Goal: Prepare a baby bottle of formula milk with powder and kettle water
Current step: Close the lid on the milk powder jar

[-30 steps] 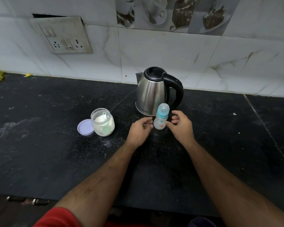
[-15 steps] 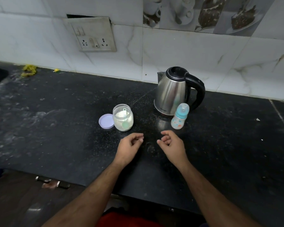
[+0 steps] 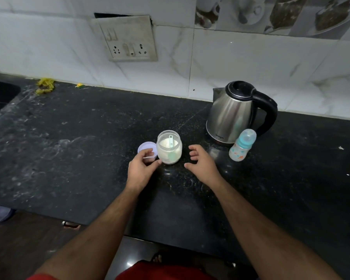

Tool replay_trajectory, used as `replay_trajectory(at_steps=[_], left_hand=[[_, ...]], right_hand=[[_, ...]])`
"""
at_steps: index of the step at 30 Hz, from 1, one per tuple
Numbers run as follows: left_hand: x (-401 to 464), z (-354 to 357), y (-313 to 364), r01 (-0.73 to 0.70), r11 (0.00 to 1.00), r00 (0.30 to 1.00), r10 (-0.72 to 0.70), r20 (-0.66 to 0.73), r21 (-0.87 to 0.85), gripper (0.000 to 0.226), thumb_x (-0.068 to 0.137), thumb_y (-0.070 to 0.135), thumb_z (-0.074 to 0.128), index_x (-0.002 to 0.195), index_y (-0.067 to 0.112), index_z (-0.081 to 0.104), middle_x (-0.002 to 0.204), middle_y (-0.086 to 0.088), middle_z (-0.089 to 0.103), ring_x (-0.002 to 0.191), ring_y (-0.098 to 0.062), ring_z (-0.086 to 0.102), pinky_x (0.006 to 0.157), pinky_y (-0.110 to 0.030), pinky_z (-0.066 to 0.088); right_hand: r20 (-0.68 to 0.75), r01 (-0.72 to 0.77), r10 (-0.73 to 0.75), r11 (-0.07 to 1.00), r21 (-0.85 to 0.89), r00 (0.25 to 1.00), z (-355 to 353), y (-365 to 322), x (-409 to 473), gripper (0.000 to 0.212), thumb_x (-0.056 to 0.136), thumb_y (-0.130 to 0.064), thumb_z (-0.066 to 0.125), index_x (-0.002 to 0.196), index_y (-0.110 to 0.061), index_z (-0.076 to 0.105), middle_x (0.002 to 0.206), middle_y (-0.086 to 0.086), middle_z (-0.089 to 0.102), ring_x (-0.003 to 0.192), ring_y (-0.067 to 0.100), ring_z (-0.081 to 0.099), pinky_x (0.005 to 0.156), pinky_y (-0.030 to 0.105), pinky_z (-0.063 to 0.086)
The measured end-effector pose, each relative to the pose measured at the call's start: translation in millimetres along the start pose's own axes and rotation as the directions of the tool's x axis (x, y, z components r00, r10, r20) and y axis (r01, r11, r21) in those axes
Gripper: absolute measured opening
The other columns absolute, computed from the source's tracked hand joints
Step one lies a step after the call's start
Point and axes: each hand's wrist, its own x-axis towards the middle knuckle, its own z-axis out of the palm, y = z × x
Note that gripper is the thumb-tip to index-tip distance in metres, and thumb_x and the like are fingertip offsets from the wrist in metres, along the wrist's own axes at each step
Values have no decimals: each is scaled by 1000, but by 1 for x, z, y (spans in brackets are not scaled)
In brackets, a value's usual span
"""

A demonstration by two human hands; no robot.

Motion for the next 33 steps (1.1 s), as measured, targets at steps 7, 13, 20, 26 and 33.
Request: replay_trajectory(at_steps=[7, 13, 20, 26, 33], left_hand=[[31, -3, 26, -107, 978, 978, 71, 198, 178, 91, 69, 25, 89, 147, 19, 43, 132, 9, 54, 116, -6, 49, 96, -21, 36], [39, 2, 34, -119, 989, 952, 89, 294, 87, 80, 69, 10, 88, 139, 17, 50, 125, 8, 61, 112, -5, 56, 100, -14, 44], [38, 10, 41, -108, 993, 961, 92, 262, 46, 72, 65, 23, 91, 128, 20, 56, 110, 12, 67, 101, -5, 64, 85, -14, 51], [35, 24, 56, -108, 993, 951, 116, 286, -45, 64, 69, 30, 89, 123, 16, 60, 108, 7, 70, 93, -9, 68, 85, -24, 54], [57, -11, 39, -166, 960, 970, 118, 212, 227, 48, 94, 42, 61, 134, 16, 59, 128, -3, 67, 109, -11, 60, 95, -23, 42]], right_hand=[[162, -44, 44, 999, -3, 986, 12, -20, 29, 83, 79, 6, 64, 152, -16, 30, 154, 8, 41, 139, 24, 42, 111, 40, 41], [149, -29, 10, 991, 128, 989, 15, -23, 25, 73, 77, 13, 57, 142, -15, 42, 141, 2, 54, 126, 14, 51, 107, 36, 45], [159, 0, -38, 973, 231, 986, 6, -13, 12, 86, 71, 6, 79, 137, -32, 39, 130, -19, 55, 122, -3, 52, 89, 17, 46], [6, 60, -66, 934, 352, 998, 9, -18, -1, 103, 66, 1, 88, 144, -25, 27, 125, -19, 54, 109, -8, 58, 85, 11, 48], [-87, 43, -20, 961, 274, 996, 6, -12, -10, 96, 61, -12, 91, 133, -39, 34, 124, -18, 54, 113, 1, 56, 86, 17, 48]])
